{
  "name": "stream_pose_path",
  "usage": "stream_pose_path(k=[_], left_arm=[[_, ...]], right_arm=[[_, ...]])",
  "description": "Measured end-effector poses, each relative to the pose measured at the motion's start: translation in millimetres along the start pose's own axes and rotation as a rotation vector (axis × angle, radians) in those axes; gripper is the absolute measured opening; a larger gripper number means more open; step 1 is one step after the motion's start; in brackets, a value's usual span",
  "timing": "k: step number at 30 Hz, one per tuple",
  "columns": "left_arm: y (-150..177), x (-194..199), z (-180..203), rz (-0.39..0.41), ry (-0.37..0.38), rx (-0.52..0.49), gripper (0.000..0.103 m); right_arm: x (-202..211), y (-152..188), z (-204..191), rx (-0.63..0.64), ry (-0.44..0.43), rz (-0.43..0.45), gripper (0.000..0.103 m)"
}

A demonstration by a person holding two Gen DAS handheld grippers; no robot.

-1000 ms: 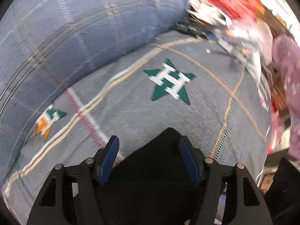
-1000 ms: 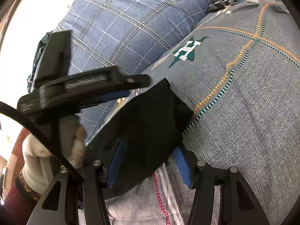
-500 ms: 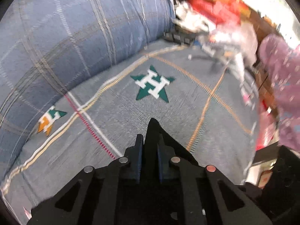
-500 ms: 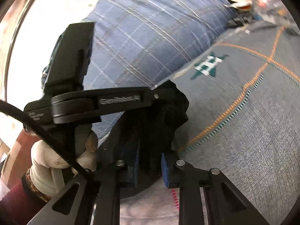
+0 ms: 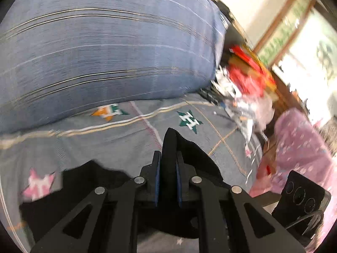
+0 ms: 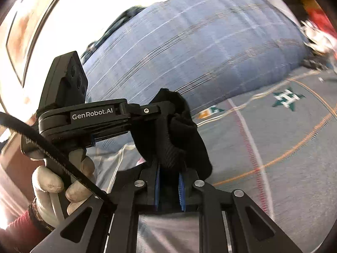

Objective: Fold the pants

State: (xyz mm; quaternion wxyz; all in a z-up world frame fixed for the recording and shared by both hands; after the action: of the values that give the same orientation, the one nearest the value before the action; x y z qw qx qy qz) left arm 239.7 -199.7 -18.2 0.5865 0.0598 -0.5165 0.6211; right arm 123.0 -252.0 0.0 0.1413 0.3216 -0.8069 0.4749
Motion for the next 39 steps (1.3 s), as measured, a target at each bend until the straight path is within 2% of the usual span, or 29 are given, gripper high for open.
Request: stream_pose_path(k=[4, 11, 16, 21, 23, 26, 31, 34, 39], left_arm=[[20, 39, -41, 0.057, 0.023, 0.110, 0.009], [57, 82, -118, 0.133, 0.057, 0.311, 0.009], [83, 90, -170, 0.147, 0.050, 0.422, 0.009], [111, 90, -211, 0.146, 0.049, 0.546, 0.009], [119, 95, -217, 0.148, 0.049, 0.562, 0.010], [124, 102, -220, 0.147, 0.025, 0.561, 0.012], [128, 121, -218, 0.173, -0.009, 0.569, 0.014], [128, 137, -216, 0.201, -0.032, 0.579, 0.020], [124, 152, -210, 0.226, -0.069, 0.583, 0.021]], right_arm=[[-17, 14, -44, 0.102, 0.008, -0.052, 0.015], [-64, 48, -113, 0.279, 0.017, -0.147, 0.015], [-105, 81, -147, 0.421, 0.050, -0.215, 0.015], [-136, 116, -159, 0.563, 0.094, -0.267, 0.015], [-143, 128, -161, 0.616, 0.115, -0.275, 0.016], [-148, 140, -164, 0.670, 0.120, -0.272, 0.023], [-145, 157, -178, 0.729, 0.079, -0.274, 0.047], [-132, 166, -185, 0.762, 0.043, -0.276, 0.051], [-96, 168, -173, 0.743, 0.004, -0.262, 0.057]])
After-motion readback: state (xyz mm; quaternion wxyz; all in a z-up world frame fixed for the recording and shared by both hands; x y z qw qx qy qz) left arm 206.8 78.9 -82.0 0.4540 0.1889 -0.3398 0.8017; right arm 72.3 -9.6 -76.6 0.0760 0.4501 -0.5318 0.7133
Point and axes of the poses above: each gripper's, at about its wrist camera, not at the fingertips, and x roughly against the way its jaws point, z to its right, y to its underside, the point moved 6 cm from there along -x, roughly the way its jaws point, and after that the axes turned 2 degrees about -z, right-handed, at the moved point
